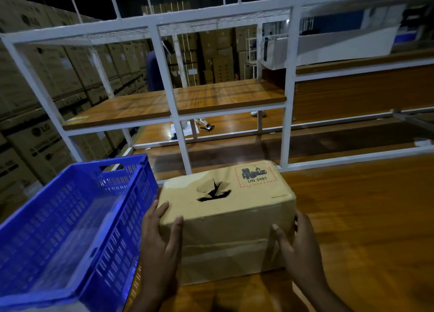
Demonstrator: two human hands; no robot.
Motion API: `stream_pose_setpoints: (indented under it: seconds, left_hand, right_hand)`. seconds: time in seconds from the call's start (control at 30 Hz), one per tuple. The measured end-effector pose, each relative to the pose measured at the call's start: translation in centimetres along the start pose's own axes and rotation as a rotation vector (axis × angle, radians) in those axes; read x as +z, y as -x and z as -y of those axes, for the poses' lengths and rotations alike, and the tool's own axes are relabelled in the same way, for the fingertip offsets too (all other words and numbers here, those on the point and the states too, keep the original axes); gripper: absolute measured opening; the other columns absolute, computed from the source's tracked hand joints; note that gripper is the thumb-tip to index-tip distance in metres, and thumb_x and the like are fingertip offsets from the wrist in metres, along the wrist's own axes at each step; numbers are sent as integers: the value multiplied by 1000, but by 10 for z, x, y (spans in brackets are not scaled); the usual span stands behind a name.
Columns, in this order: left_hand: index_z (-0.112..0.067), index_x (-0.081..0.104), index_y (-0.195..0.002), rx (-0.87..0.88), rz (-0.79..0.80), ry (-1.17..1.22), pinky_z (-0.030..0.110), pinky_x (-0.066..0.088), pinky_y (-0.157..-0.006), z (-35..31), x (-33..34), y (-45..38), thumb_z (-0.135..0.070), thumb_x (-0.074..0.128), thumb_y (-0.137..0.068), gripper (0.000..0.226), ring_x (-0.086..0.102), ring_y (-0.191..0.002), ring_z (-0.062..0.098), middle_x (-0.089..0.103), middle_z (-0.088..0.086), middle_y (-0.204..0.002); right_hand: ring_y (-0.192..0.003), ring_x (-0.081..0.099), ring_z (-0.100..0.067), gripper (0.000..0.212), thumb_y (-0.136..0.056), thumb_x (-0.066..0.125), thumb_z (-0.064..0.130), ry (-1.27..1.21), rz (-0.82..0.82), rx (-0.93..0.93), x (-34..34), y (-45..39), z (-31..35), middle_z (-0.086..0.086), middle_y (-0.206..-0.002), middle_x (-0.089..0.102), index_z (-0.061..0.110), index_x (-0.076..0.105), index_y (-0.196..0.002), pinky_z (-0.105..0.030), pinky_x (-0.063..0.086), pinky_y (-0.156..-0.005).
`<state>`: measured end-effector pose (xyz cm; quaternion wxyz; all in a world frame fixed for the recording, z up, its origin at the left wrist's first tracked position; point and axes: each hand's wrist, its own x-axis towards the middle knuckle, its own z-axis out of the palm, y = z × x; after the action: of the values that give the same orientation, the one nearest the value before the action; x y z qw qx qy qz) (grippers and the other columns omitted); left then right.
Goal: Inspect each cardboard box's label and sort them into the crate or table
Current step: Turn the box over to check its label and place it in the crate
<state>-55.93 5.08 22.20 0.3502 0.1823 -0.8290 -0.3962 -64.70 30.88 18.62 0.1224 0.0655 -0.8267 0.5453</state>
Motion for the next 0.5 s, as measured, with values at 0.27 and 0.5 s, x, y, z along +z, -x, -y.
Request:
stream_pose_setpoints:
  seconds: [0.27, 0.5]
  left_hand:
    - [-23, 52, -131, -170, -50, 184, 38, 36, -110, -4, 19, 7, -51, 77, -69, 73, 40, -134, 17, 41, 1, -145]
    - [-21, 50, -120, -447, 181, 283, 25, 46, -77, 38, 71, 41, -57, 88, -58, 80, 61, -106, 26, 61, 13, -124]
  right_hand:
    - [-132, 37, -9, 51, -97, 51, 38, 91, -77, -468, -28, -54, 87, 13, -143, 41, 35, 34, -145, -49, 35, -108]
    - [-134, 39, -9, 60, -90, 64, 22, 389, 44, -743, -11, -61, 134, 10, -142, 50, 29, 40, -144, -39, 21, -113]
